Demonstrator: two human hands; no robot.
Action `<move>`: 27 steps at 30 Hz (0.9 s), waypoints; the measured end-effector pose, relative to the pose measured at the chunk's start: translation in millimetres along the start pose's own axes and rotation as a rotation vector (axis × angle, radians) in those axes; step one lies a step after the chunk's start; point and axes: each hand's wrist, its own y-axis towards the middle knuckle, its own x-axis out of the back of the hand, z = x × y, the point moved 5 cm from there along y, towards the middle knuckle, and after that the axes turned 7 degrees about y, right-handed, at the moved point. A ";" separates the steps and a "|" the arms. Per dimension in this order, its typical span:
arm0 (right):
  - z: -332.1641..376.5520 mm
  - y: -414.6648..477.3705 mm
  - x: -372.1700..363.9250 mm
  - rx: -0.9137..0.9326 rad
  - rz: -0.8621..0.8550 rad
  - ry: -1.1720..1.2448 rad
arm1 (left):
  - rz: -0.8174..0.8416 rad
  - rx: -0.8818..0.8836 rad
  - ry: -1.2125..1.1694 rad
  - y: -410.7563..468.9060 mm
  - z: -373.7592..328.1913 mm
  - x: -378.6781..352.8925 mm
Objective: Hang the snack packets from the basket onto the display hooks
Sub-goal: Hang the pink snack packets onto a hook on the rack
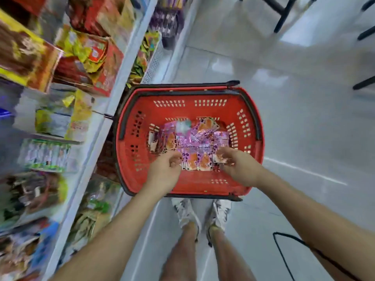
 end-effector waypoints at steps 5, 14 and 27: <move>-58.9 97.3 -47.7 -0.107 0.062 0.120 | 0.134 0.105 0.058 103.2 48.2 -79.7; -144.3 212.1 -112.2 -0.325 0.059 0.282 | 0.256 0.307 0.160 217.7 127.5 -188.2; -157.1 241.7 -150.3 -0.476 0.059 0.654 | 0.146 0.266 -0.134 242.5 127.9 -218.7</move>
